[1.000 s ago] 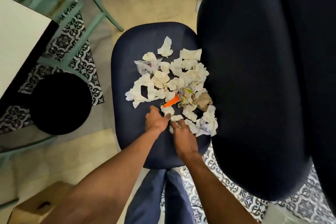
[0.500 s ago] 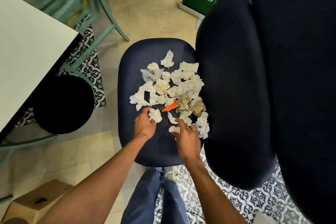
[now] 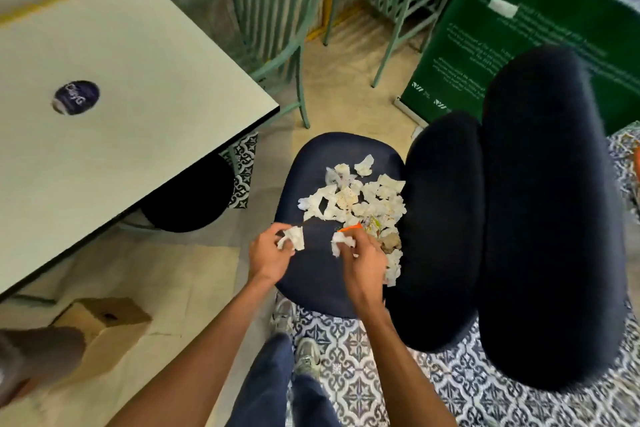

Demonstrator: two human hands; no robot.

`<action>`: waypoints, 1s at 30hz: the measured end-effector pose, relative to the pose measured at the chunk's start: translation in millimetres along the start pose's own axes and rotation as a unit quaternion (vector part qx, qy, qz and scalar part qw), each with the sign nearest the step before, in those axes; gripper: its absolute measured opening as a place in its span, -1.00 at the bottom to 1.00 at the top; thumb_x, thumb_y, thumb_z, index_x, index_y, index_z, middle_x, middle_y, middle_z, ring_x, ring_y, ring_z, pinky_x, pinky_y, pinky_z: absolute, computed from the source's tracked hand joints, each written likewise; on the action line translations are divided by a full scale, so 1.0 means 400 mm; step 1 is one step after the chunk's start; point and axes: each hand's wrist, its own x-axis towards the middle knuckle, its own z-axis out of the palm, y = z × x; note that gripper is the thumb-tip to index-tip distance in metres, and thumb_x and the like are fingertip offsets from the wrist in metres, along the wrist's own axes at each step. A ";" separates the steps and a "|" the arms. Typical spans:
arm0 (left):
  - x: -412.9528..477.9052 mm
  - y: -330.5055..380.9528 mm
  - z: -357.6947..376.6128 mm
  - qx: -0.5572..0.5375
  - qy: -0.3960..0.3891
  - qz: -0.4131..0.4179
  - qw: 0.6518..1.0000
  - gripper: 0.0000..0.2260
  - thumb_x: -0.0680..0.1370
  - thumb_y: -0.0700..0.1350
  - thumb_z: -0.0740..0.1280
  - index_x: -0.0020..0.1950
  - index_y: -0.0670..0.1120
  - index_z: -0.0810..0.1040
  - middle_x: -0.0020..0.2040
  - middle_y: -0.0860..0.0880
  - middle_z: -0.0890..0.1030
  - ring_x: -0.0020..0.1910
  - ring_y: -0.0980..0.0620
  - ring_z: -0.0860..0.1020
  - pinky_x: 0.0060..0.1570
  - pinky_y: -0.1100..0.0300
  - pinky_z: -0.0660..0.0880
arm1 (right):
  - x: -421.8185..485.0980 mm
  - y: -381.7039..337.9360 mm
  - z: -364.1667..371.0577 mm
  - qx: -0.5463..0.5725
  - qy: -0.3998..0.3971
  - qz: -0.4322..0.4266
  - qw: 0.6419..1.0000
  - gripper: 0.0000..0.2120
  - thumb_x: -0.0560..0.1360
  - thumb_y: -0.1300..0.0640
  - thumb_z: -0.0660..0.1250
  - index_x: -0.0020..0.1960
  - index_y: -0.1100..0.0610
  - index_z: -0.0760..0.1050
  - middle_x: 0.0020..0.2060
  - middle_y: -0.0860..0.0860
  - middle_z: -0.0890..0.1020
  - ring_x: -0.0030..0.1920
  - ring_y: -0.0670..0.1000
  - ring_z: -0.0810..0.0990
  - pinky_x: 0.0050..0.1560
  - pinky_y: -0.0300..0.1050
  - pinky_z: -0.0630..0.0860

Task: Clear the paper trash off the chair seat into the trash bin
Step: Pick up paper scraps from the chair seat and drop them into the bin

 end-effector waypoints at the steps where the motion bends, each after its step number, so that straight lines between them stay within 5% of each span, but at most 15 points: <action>1: -0.037 0.008 -0.038 -0.005 0.025 -0.001 1.000 -0.74 0.55 -0.26 0.41 0.08 0.09 0.66 -0.18 0.09 0.71 -0.19 0.07 0.71 -0.03 0.01 0.68 | -0.017 -0.035 -0.006 0.003 -0.007 -0.020 1.000 -0.83 0.60 0.22 0.45 0.13 0.00 0.61 -0.05 -0.04 0.63 -0.13 -0.06 0.61 -0.13 -0.33 0.43; 4: -0.115 0.012 -0.129 -0.001 0.082 -0.004 0.997 -0.78 0.55 -0.24 0.42 0.13 0.02 0.69 -0.12 0.06 0.70 -0.15 0.07 0.69 0.00 0.09 0.65 | -0.056 -0.131 -0.011 0.016 -0.032 -0.051 0.998 -0.83 0.60 0.21 0.45 0.12 -0.02 0.62 -0.11 -0.03 0.65 -0.18 -0.09 0.61 -0.17 -0.39 0.40; 7: -0.186 0.002 -0.237 -0.003 0.135 -0.008 0.991 -0.78 0.53 -0.21 0.45 0.14 0.01 0.70 -0.08 0.04 0.71 -0.10 0.04 0.68 0.05 0.05 0.64 | -0.100 -0.215 0.017 0.015 -0.057 -0.089 0.994 -0.80 0.60 0.10 0.45 0.14 -0.16 0.56 -0.16 -0.10 0.66 -0.14 -0.02 0.62 -0.11 -0.07 0.53; 10: -0.249 -0.038 -0.342 -0.018 0.178 -0.025 0.984 -0.80 0.52 -0.17 0.47 0.12 0.01 0.71 -0.03 0.04 0.71 -0.12 0.05 0.69 0.02 0.01 0.66 | -0.149 -0.295 0.059 -0.012 -0.076 -0.127 0.989 -0.84 0.61 -0.02 0.41 0.17 -0.18 0.56 -0.14 -0.17 0.66 -0.02 0.02 0.61 -0.01 0.00 0.55; 15: -0.380 -0.147 -0.520 -0.062 0.268 -0.067 0.959 -0.85 0.53 -0.21 0.49 0.08 -0.07 0.69 -0.09 0.06 0.68 -0.22 0.18 0.64 -0.25 0.44 0.53 | -0.286 -0.444 0.167 0.066 -0.145 -0.174 0.972 -0.83 0.62 0.10 0.42 0.14 -0.15 0.60 -0.03 -0.13 0.63 -0.05 -0.16 0.61 0.00 -0.19 0.53; 21: -0.509 -0.343 -0.722 -0.109 0.336 -0.120 0.928 -0.81 0.52 -0.21 0.51 0.04 0.06 0.64 -0.10 0.03 0.68 -0.10 -0.02 0.69 -0.02 -0.09 0.68 | -0.453 -0.603 0.346 0.047 -0.228 -0.236 0.943 -0.81 0.59 0.25 0.46 0.15 0.03 0.67 -0.02 -0.09 0.61 -0.12 -0.25 0.57 -0.06 -0.54 0.35; 23: -0.548 -0.420 -0.795 -0.120 0.367 -0.133 0.913 -0.82 0.52 -0.20 0.51 0.06 0.03 0.67 -0.11 0.03 0.69 -0.13 0.01 0.69 -0.04 -0.01 0.68 | -0.521 -0.653 0.421 0.044 -0.255 -0.256 0.931 -0.81 0.58 0.26 0.46 0.15 0.05 0.68 -0.01 -0.11 0.61 -0.09 -0.32 0.59 -0.08 -0.57 0.36; 26: -0.605 -0.510 -0.903 -0.090 0.388 -0.145 0.906 -0.85 0.52 -0.23 0.51 0.08 -0.10 0.69 -0.13 0.04 0.65 -0.17 0.08 0.62 -0.19 0.43 0.47 | -0.621 -0.717 0.538 0.022 -0.284 -0.268 0.920 -0.79 0.57 0.23 0.47 0.13 -0.03 0.68 -0.02 -0.11 0.65 -0.11 -0.25 0.62 -0.06 -0.56 0.38; 30: -0.658 -0.619 -1.021 -0.086 0.393 -0.169 0.900 -0.86 0.51 -0.23 0.51 0.06 -0.13 0.70 -0.16 0.04 0.64 -0.17 0.02 0.62 -0.10 0.24 0.46 | -0.731 -0.774 0.669 0.012 -0.307 -0.257 0.916 -0.77 0.57 0.25 0.47 0.15 0.00 0.72 0.05 -0.05 0.65 -0.08 -0.23 0.63 -0.03 -0.55 0.42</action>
